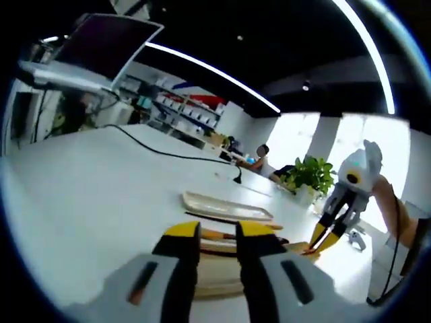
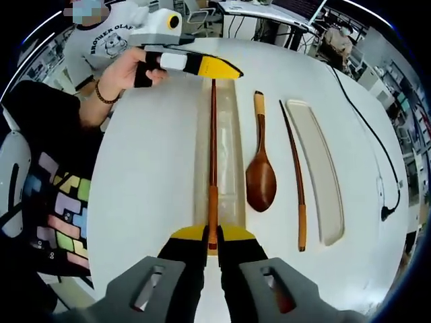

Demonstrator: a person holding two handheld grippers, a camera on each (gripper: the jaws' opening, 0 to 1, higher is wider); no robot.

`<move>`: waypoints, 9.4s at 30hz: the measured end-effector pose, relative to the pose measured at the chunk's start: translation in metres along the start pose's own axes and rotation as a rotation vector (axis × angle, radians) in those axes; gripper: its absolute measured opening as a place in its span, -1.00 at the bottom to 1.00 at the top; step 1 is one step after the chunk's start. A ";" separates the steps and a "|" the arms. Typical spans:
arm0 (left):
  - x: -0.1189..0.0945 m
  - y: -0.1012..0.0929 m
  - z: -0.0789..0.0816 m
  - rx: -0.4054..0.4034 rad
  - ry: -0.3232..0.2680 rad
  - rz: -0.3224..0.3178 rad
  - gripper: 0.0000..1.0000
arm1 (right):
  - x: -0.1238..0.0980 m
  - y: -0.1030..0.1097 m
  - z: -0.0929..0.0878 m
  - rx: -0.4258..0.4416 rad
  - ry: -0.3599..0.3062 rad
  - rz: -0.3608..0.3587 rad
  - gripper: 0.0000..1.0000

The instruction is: Arrange the utensils inside the cutlery case until each visible utensil rests in its matching compartment.

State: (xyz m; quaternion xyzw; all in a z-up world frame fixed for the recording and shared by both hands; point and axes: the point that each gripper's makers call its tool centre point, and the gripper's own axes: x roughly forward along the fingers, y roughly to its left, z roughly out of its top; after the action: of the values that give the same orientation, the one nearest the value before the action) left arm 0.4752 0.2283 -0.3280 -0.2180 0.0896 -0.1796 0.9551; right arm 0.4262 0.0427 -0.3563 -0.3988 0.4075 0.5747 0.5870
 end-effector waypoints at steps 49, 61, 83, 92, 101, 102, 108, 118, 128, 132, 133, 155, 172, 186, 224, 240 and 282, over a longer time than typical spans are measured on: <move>0.000 0.004 -0.007 0.100 0.028 0.036 -0.59 | -0.009 -0.010 0.002 0.065 0.037 0.021 -0.82; -0.003 -0.003 0.009 0.070 -0.043 0.015 -0.59 | -0.019 -0.011 0.008 0.078 -0.022 -0.007 -0.78; 0.047 -0.003 0.020 0.187 0.148 -0.016 -0.47 | -0.019 -0.069 -0.013 0.220 -0.019 -0.128 -0.72; 0.064 -0.007 0.007 0.085 0.194 -0.032 -0.39 | -0.001 -0.089 -0.021 0.223 0.049 -0.135 -0.68; 0.075 -0.018 -0.003 -0.207 0.242 -0.034 -0.24 | 0.010 -0.108 -0.019 0.203 0.076 -0.123 -0.68; 0.077 -0.019 -0.005 -0.252 0.250 -0.031 -0.19 | 0.011 -0.108 -0.019 0.200 0.078 -0.116 -0.68; 0.082 -0.019 -0.013 -0.250 0.280 -0.026 -0.12 | 0.014 -0.108 -0.021 0.188 0.079 -0.105 -0.69; 0.080 -0.015 -0.008 -0.056 0.371 -0.058 -0.15 | 0.020 -0.109 -0.025 0.182 0.093 -0.074 -0.72; 0.082 -0.032 -0.009 0.409 0.636 -0.269 -0.34 | 0.022 -0.106 -0.025 0.165 0.104 -0.068 -0.73; 0.080 -0.031 -0.018 0.533 0.747 -0.331 -0.36 | 0.023 -0.105 -0.026 0.166 0.106 -0.070 -0.73; 0.079 -0.029 -0.019 0.583 0.772 -0.339 -0.36 | 0.023 -0.105 -0.026 0.165 0.106 -0.070 -0.73; 0.079 -0.028 -0.042 1.144 1.084 -0.607 -0.44 | 0.022 -0.102 -0.026 0.145 0.125 -0.067 -0.75; 0.086 -0.032 -0.060 1.179 1.179 -0.682 -0.54 | 0.021 -0.107 -0.024 0.134 0.101 -0.066 -0.77; 0.087 -0.023 -0.061 1.125 1.291 -0.643 -0.62 | 0.020 -0.109 -0.023 0.118 0.089 -0.061 -0.79; 0.086 -0.021 -0.062 1.259 1.333 -0.564 -0.96 | 0.019 -0.103 -0.019 0.018 -0.064 -0.111 -0.93; 0.083 -0.030 -0.044 1.254 1.282 -0.606 -0.96 | 0.004 -0.102 -0.013 0.024 -0.069 -0.142 -0.93; -0.007 -0.050 -0.051 1.239 1.348 -0.784 -0.96 | -0.003 -0.015 0.007 0.052 -0.094 -0.050 -0.92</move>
State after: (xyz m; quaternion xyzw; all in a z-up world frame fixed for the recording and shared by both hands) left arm 0.4406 0.1690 -0.3501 0.4526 0.4255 -0.5836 0.5229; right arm 0.4409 0.0475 -0.3511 -0.3660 0.3842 0.5673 0.6297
